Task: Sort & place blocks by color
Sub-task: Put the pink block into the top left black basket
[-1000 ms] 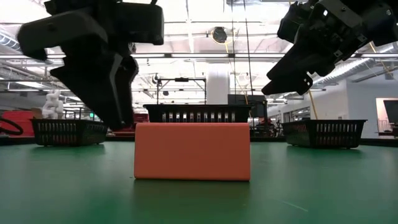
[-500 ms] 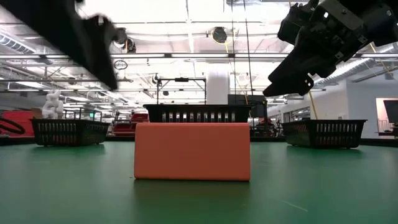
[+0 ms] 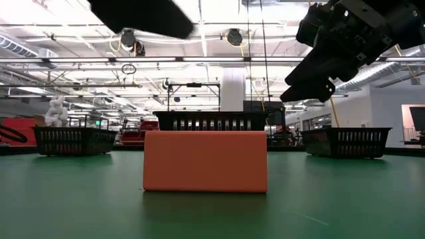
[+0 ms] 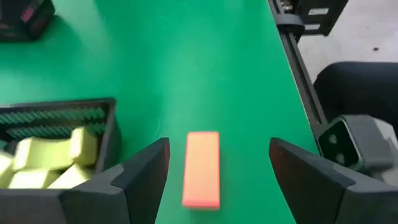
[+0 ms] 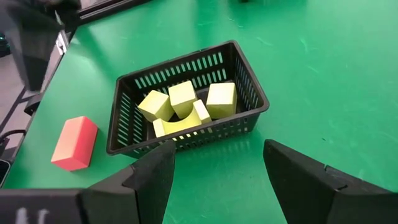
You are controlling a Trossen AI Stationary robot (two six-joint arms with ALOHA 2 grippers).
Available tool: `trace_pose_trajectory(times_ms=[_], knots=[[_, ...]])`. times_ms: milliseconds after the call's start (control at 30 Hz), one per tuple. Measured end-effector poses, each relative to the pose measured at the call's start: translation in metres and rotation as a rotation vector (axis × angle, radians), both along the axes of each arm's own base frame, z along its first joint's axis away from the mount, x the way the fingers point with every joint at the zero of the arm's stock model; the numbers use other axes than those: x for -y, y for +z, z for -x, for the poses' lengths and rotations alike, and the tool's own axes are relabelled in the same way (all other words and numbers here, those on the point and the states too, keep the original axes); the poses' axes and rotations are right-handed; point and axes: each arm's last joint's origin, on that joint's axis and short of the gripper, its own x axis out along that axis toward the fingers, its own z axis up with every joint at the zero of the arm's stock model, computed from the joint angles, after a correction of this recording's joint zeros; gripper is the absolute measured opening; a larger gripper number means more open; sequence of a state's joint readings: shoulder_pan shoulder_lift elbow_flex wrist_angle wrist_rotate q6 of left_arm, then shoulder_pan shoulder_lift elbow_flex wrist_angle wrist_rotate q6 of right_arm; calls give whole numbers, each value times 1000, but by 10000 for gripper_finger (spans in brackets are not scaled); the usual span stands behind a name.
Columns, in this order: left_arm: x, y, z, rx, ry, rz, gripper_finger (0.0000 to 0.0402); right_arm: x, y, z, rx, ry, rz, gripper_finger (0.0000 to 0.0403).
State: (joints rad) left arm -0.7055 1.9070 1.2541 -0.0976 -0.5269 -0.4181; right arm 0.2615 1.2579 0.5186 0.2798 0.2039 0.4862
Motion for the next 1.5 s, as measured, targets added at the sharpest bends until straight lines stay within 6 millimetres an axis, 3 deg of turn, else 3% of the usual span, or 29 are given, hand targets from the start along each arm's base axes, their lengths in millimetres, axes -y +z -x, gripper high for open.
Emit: trace_pose_trajectory(times_ms=[167, 633, 867, 1067, 1200, 1367, 1500], knots=[[-4, -28, -10, -67, 5, -29, 275, 0, 0, 0, -4, 1, 1, 238], [-12, -37, -15, -122, -1, -20, 275, 0, -1, 0, -7, 1, 3, 238], [-9, -62, -17, -170, -4, -37, 275, 0, -1, 0, -7, 1, 3, 238], [-9, -64, -18, -164, 19, -29, 272, 0, -1, 0, -8, 2, 5, 238], [-9, -64, -18, -163, 26, -25, 234, 0, -1, 0, -8, 2, 5, 238], [-9, -64, -18, -163, 34, -17, 141, 0, -1, 0, -8, 2, 5, 238], [-9, -64, -18, -170, 24, -8, 131, 0, -1, 0, -8, 2, 5, 238]])
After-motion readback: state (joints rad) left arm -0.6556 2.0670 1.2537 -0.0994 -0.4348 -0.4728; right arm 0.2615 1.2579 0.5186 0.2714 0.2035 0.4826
